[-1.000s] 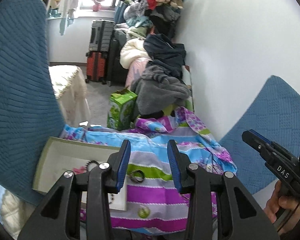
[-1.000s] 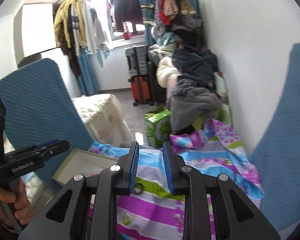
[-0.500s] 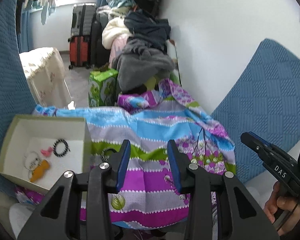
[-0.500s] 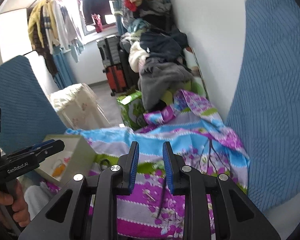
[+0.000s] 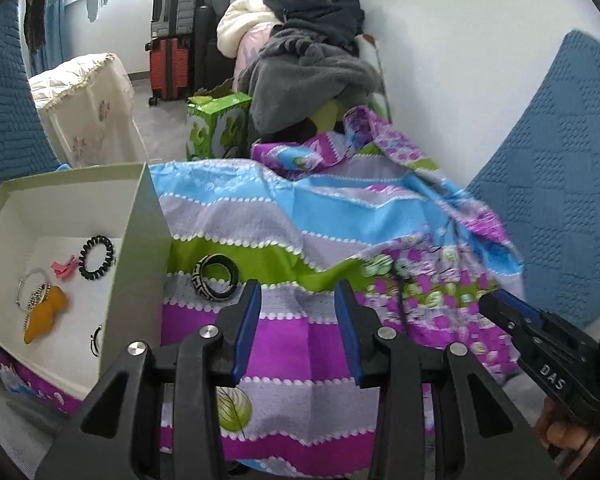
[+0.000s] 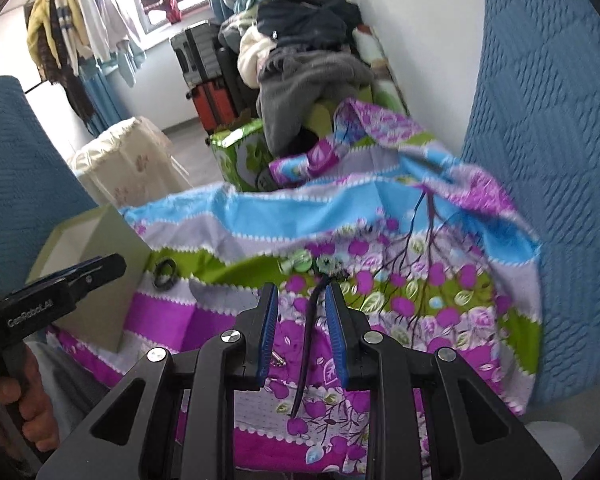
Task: Organize jewelry
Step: 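Move both open tools back over the remaining jewelry on the sheet, then grasp the black-and-white patterned bangle with the left tool while the right tool grasps the green flower pendant cord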
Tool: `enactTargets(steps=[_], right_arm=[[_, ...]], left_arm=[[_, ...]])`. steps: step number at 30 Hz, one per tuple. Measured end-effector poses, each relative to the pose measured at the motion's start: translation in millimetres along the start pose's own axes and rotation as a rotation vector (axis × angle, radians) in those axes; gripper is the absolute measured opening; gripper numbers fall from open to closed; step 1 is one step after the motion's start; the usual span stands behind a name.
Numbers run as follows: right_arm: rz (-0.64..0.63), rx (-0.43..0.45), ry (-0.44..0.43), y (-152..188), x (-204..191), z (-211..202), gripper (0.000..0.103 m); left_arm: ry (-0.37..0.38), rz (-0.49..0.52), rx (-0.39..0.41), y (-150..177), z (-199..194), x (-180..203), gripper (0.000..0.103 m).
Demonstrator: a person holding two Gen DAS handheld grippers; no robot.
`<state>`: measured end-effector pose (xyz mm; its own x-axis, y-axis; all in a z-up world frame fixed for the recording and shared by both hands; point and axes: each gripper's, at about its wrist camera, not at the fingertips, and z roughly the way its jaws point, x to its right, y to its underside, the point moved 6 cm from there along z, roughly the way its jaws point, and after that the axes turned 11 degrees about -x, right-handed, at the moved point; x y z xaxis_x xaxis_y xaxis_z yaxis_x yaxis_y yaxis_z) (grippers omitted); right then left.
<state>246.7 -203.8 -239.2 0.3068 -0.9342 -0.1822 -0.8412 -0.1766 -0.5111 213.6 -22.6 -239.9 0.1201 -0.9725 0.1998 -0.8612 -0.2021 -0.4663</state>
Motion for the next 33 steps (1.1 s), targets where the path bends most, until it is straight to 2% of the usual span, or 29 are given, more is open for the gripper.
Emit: enactTargets(steps=[9,14,30,33], right_arm=[[0.004,-0.063,-0.001,6.8,8.7,42.7,0.022],[-0.013,-0.102,0.001,10.2,7.9,63.6,0.021],[0.015,-0.218,0.004,15.7,11.9,106.7,0.02],[0.005,-0.218,0.007,15.6,10.2,109.1,0.02]], left_arm=[[-0.078,-0.003,-0.058,2.8,54.2,-11.5,0.038],[-0.112,-0.01,-0.061,1.6,71.7,-19.5,0.036],[-0.159,0.0,-0.083,-3.8,102.5,-39.0,0.033],[-0.171,0.001,-0.092,-3.5,106.4,-42.2,0.026]])
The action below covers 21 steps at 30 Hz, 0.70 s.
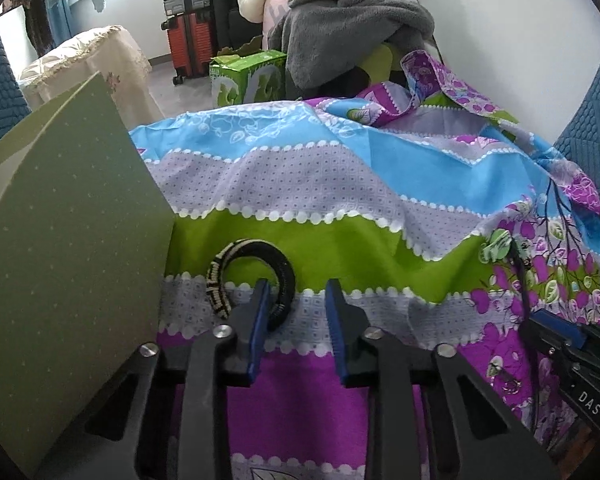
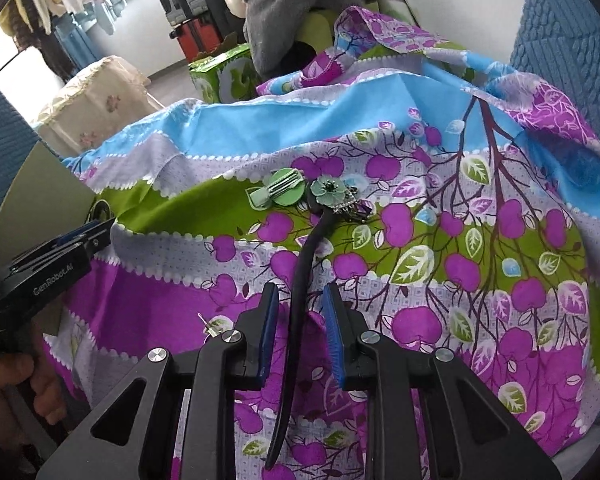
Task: Organize jewelry
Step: 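Grasp the black-and-white patterned bangle with the left tool while the right tool grasps the green flower pendant cord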
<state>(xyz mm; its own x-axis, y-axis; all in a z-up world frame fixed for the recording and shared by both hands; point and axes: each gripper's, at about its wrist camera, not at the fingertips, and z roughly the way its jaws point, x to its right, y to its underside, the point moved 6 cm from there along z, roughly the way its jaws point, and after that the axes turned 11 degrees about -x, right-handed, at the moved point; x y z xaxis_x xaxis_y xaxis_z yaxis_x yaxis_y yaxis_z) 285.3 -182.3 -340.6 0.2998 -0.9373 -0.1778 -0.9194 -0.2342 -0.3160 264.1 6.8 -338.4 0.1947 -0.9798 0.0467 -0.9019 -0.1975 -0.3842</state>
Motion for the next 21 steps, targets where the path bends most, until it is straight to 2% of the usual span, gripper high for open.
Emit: enactTargets(steps=[2,4,14,21], right_arm=[[-0.012,0.002,0.016,-0.4,-1.4,0.5,0.01],[-0.037,0.002,0.048,-1.0,-4.4,1.5,0.008],[-0.054,0.015,0.068,0.6,-9.7,-5.5,0.006],[-0.036,0.04,0.092,6.1,-9.4,-22.9,0.006]], left_arm=[[-0.008,-0.001,-0.002,-0.7,2.0,-1.1,0.017],[-0.009,0.002,-0.002,-0.9,2.8,-2.2,0.01],[0.038,0.004,-0.012,3.2,-9.3,1.3,0.008],[0.045,0.034,0.024,8.2,-35.5,7.6,0.008]])
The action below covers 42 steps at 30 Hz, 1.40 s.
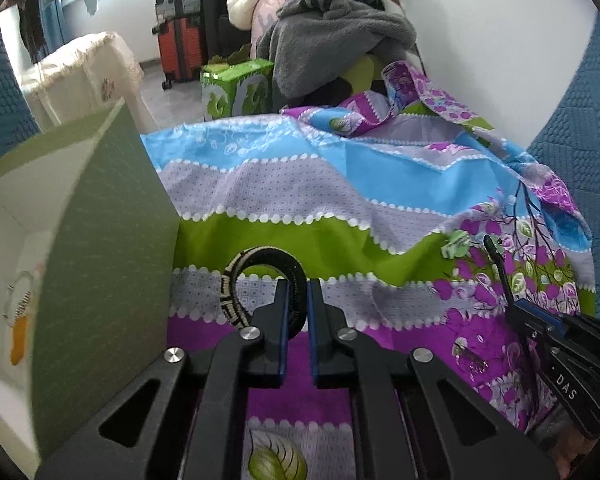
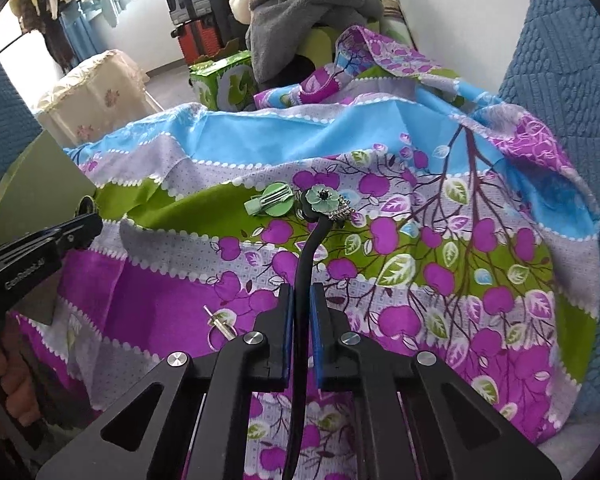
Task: Organize jewelry
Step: 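Grasp the black-and-white patterned bangle with the left tool while the right tool grasps the green flower pendant cord, then carry the bangle in the left tool while the right tool carries the pendant to the box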
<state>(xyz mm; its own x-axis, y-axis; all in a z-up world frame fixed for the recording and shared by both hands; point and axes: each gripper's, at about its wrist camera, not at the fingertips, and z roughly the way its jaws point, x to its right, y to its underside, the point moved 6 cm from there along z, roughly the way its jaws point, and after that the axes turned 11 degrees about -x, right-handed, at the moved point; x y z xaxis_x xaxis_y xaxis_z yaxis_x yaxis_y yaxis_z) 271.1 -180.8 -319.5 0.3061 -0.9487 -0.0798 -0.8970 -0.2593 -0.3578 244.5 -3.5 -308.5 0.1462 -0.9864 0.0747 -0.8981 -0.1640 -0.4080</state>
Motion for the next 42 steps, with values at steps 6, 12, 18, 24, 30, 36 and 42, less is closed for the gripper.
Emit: enactTargets(steps=[6,12,18,24,30,36,42], right_arm=[[0.011,0.034,-0.013,2.2,-5.6,-26.9,0.006],[0.016,0.092,-0.037,-4.3,-17.6,-65.0,0.006],[0.01,0.151,-0.061,-12.3,-34.4,-105.4,0.006],[-0.016,0.194,-0.065,-23.1,-51.4,-134.4,0.006],[-0.043,0.268,-0.077,-46.1,-73.6,-180.5,0.006],[-0.079,0.328,-0.101,-75.2,-104.5,-218.1,0.006],[-0.134,0.338,-0.134,-93.8,-146.1,-227.6,0.006]], left_arm=[[0.037,0.011,0.016,4.7,-29.4,4.2,0.008],[0.051,0.014,0.07,-1.6,-74.0,2.6,0.008],[0.078,0.002,0.125,-11.4,-122.8,-7.6,0.008],[0.08,-0.004,0.155,-17.7,-159.7,-20.6,0.008],[0.067,-0.003,0.188,-29.7,-199.1,-37.2,0.008],[0.048,-0.023,0.232,-44.4,-230.9,-61.9,0.008],[0.032,-0.066,0.248,-50.3,-242.4,-93.7,0.008]])
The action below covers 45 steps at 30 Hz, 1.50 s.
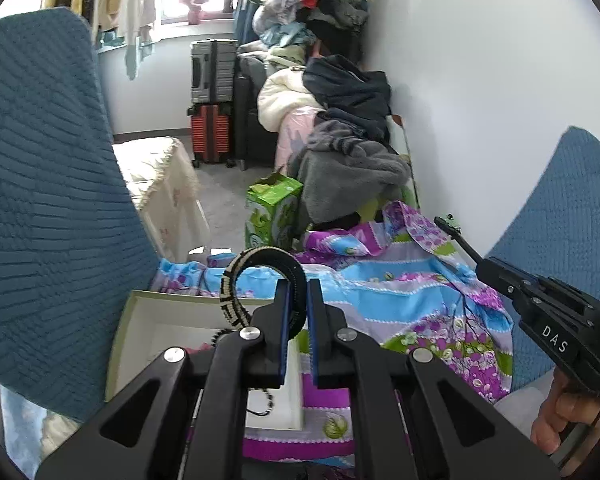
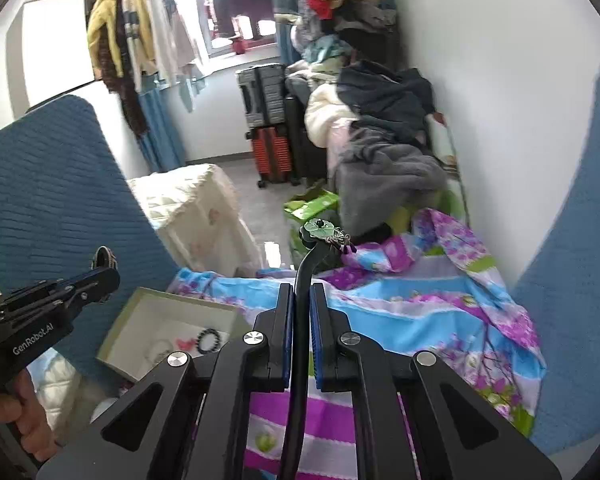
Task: Organize jewelry
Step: 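Carry the bangle in the left tool while the right tool carries the pendant to the box, then open the left tool over the box while the right tool releases the pendant inside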
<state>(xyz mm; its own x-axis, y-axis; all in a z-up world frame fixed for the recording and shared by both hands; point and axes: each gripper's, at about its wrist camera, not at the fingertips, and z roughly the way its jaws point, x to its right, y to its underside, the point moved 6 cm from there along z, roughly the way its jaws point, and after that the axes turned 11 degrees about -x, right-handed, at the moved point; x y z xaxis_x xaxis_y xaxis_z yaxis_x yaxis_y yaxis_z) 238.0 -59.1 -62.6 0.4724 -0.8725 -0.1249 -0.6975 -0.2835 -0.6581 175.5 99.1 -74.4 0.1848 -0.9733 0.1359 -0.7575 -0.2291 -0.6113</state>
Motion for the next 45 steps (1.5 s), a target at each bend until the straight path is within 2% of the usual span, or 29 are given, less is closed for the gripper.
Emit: enactTargets(steps=[5,10,19,25,34,40,45], right_arm=[[-0.048,-0.004,-0.05,-12.5,-38.3,13.9,0.006],[-0.094,-0.034,-0.092,-15.8,-76.2,38.4,0.006],[-0.134,-0.138,-0.145,14.0,-117.8,103.3,0.006],[-0.133,-0.222,-0.142,47.8,-123.5,144.6,0.006],[-0.134,-0.294,-0.134,76.2,-126.6,174.2,0.006],[-0.13,-0.308,-0.137,81.8,-121.7,178.2,0.007],[-0.137,-0.306,-0.15,79.2,-118.8,170.4,0.008]], left_arm=[[-0.031,-0.05,-0.004,-0.4,-1.8,-35.6,0.008],[-0.059,-0.103,-0.032,7.7,12.3,-71.1,0.008],[-0.07,-0.176,-0.126,39.0,64.9,-117.6,0.008],[-0.06,-0.211,-0.181,64.0,96.0,-137.1,0.008],[-0.043,-0.211,-0.239,86.7,123.3,-138.2,0.008],[-0.025,-0.199,-0.246,90.6,129.2,-130.1,0.008],[-0.054,-0.18,-0.24,85.5,121.4,-129.4,0.008]])
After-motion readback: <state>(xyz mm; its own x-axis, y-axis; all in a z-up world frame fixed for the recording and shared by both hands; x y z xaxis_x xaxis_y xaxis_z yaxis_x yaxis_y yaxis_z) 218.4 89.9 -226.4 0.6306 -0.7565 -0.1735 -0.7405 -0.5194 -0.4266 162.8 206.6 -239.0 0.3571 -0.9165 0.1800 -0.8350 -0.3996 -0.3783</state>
